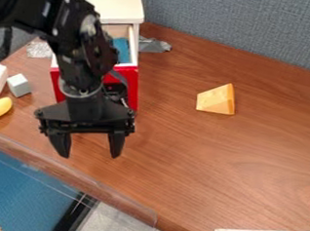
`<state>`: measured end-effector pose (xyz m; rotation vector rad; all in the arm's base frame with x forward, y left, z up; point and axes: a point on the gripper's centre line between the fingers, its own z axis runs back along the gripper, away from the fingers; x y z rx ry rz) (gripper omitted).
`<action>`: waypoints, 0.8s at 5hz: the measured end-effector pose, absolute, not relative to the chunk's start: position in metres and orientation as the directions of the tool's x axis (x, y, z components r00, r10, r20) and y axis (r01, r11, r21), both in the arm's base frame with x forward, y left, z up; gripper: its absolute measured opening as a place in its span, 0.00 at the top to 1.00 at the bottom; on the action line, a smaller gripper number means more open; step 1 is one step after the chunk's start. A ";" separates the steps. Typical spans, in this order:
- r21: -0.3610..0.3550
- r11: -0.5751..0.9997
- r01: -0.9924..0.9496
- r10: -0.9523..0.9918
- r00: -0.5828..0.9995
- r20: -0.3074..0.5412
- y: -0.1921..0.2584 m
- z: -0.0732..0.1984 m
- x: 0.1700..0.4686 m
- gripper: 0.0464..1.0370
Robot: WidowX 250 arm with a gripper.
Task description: Close the drawer
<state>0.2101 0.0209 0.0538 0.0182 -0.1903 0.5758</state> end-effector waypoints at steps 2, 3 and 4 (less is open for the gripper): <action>-0.052 0.824 -0.565 0.564 0.805 0.186 0.022 0.038 0.215 0.04; -0.055 0.807 -0.589 0.587 0.786 0.192 0.032 0.037 0.225 0.04; -0.061 0.785 -0.616 0.615 0.764 0.195 0.044 0.038 0.240 0.04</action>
